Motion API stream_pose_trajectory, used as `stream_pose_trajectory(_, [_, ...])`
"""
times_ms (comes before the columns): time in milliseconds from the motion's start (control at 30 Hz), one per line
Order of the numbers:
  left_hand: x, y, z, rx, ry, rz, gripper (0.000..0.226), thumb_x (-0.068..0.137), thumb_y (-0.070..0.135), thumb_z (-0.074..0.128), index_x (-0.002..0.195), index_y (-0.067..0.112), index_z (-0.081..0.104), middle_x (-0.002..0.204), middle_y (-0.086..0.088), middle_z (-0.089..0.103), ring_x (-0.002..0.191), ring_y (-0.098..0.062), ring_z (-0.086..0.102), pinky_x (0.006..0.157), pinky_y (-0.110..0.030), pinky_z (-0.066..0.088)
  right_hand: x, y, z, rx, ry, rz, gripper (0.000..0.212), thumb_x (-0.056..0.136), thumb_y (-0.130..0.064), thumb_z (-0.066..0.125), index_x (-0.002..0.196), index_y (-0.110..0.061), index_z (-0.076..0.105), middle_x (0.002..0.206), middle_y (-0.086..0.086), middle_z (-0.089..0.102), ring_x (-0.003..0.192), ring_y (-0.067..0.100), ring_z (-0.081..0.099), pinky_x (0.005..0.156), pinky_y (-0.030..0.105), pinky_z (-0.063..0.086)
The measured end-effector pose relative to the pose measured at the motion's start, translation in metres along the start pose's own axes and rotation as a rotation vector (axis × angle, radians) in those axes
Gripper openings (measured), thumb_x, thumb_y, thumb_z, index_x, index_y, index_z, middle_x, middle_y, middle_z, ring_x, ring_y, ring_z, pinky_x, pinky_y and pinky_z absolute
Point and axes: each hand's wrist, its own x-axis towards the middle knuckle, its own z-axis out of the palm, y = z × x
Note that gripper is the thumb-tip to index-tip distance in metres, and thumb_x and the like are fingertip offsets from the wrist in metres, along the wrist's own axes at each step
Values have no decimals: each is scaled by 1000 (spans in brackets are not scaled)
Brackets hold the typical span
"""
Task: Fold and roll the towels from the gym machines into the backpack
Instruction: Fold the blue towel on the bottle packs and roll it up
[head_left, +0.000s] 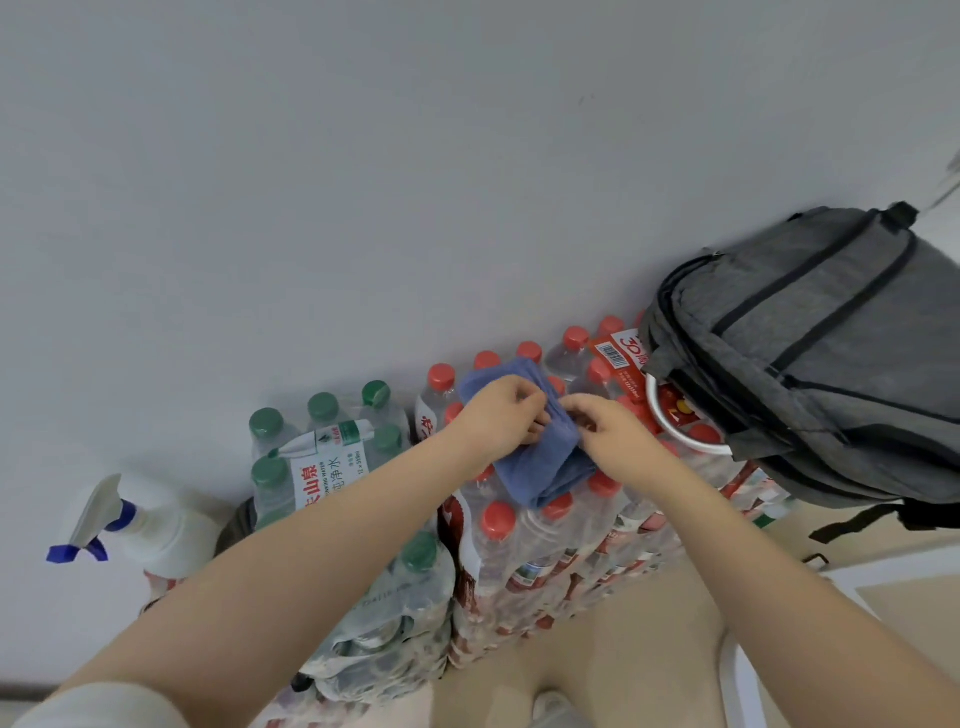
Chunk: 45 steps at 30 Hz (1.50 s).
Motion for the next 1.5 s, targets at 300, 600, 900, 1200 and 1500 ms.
stream_pose_trajectory(300, [-2,-45,-8,862,25,442,91,60,74,30,134,23,47,147,0,37,139,-21,23,113,-37,12,-8,-1,15,18,-33,17,51,85,-30,62,129,-18,39,129,-2,39,121,14,41,98,27,36])
stream_pose_trajectory(600, [10,-53,-17,678,-152,383,120,49,83,43,147,22,12,155,7,1,138,-4,-8,115,-35,-5,-11,23,9,-571,123,-292,38,87,-16,58,124,-24,51,148,9,30,120,33,45,93,42,43])
stream_pose_trajectory(900, [8,-74,-44,706,-272,532,108,50,90,41,140,32,28,148,14,-3,138,-3,-7,113,-26,-1,-40,39,0,-636,-130,-365,60,85,-28,39,144,-22,28,151,-14,5,142,15,11,106,33,34])
stream_pose_trajectory(1200, [19,-72,-41,1005,-269,568,116,46,91,36,145,35,13,145,12,-21,144,-22,-9,118,-42,1,-41,21,3,-742,21,-237,51,85,-1,53,135,-9,44,146,15,31,120,37,45,98,41,40])
stream_pose_trajectory(1500, [0,-28,-20,404,-190,700,67,72,45,63,132,33,36,125,11,52,113,-7,51,96,-27,44,-45,-18,-28,-175,414,-252,29,72,-5,54,99,-5,65,90,-1,56,78,7,50,70,4,36])
